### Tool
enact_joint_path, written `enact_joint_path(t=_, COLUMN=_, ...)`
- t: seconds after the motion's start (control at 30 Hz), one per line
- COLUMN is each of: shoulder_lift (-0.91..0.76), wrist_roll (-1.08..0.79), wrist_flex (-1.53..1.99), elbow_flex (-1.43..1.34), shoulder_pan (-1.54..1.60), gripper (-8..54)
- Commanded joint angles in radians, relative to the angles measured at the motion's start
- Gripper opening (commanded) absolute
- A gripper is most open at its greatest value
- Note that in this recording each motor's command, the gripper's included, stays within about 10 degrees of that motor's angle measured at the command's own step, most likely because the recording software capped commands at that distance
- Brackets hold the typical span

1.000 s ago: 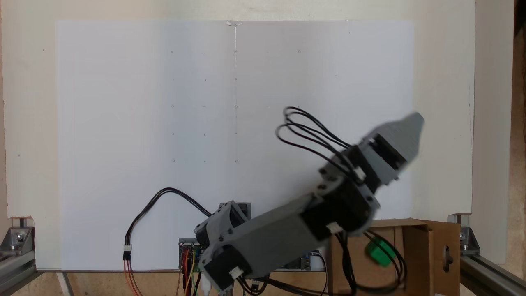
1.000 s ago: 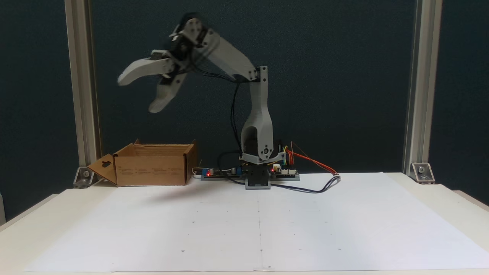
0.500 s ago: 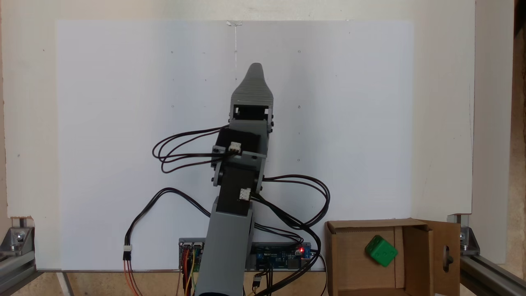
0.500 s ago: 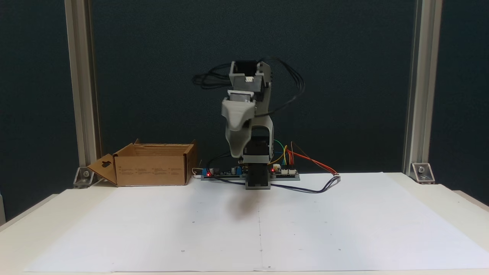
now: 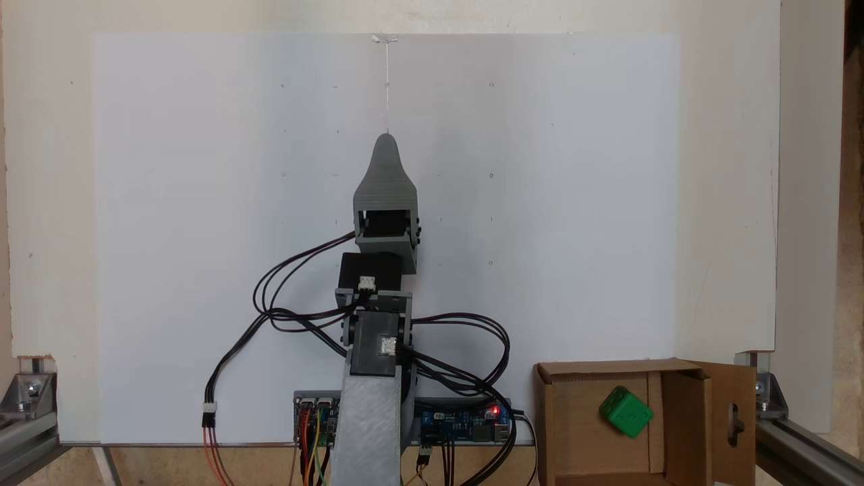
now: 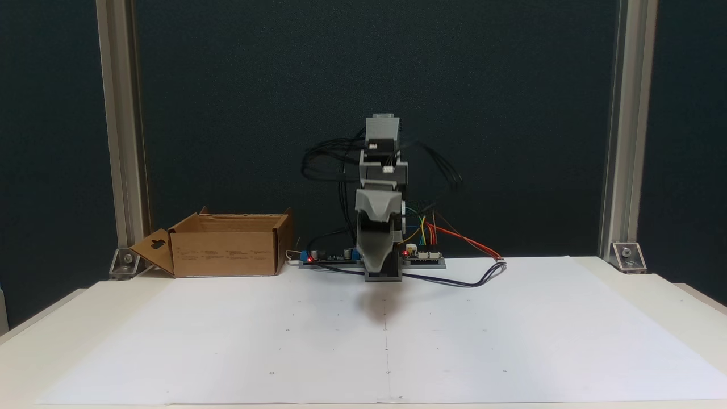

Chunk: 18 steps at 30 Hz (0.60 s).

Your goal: Grasp a green dice and put it in the bin.

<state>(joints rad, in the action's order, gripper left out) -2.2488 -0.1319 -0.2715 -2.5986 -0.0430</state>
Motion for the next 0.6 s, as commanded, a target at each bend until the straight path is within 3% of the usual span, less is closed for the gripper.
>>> enact_joint_path(t=0.0, shoulder_lift=-0.071, wrist_roll=0.038, wrist_flex=-0.165, elbow_flex=-0.017, shoulder_pan=0.002, gripper=44.8)
enact_joint_path(t=0.57, shoulder_lift=-0.117, wrist_roll=0.04, wrist_flex=-0.868, elbow_flex=-0.33, shoulder_pan=0.003, gripper=44.0)
